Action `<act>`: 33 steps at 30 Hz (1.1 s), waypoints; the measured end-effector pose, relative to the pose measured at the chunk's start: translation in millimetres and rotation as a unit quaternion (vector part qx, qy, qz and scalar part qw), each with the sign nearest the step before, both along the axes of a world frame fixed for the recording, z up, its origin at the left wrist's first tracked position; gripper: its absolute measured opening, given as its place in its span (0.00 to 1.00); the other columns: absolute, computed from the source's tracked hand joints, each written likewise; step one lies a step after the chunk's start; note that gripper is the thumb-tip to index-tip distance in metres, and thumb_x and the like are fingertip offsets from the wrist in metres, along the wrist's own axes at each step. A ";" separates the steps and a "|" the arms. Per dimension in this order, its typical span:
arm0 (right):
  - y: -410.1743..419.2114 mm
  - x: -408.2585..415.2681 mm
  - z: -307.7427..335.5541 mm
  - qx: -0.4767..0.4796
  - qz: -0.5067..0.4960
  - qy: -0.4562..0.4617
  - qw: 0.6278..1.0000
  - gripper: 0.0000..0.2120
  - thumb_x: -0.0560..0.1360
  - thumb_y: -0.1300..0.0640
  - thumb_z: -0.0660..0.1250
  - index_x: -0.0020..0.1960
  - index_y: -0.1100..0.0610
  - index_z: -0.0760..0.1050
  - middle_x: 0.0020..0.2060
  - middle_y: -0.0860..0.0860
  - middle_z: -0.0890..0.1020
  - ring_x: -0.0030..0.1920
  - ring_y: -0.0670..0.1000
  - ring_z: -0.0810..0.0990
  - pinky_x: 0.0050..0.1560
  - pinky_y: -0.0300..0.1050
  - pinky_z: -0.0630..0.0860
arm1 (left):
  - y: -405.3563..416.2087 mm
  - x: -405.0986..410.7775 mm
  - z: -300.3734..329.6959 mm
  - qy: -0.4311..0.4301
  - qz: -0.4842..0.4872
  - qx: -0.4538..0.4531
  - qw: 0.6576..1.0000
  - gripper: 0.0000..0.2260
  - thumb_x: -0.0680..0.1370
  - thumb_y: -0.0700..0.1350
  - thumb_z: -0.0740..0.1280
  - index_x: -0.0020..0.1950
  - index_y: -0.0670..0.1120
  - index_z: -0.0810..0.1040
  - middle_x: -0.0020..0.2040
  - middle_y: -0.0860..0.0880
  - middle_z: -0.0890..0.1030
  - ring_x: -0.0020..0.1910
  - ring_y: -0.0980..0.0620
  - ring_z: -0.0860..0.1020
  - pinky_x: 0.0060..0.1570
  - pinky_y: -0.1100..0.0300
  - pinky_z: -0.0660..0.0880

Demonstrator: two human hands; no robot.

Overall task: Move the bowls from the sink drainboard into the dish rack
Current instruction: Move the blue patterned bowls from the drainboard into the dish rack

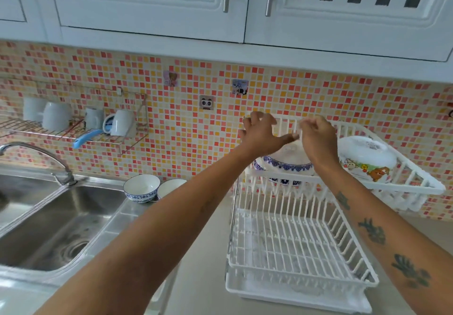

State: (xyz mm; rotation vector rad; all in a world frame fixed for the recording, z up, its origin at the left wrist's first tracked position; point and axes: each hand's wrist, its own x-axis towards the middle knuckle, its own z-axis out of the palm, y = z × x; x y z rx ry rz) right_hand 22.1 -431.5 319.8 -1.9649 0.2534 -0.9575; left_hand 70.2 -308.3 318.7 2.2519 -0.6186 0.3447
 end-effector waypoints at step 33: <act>234.5 274.6 -272.2 0.230 0.180 0.496 0.818 0.42 0.69 0.36 0.66 0.77 0.53 0.58 0.76 0.51 0.65 0.73 0.56 0.66 0.71 0.53 0.64 | 303.8 202.5 -262.4 0.568 0.211 -0.325 0.726 0.19 0.79 0.53 0.61 0.68 0.47 0.67 0.73 0.43 0.66 0.70 0.39 0.69 0.64 0.49 0.71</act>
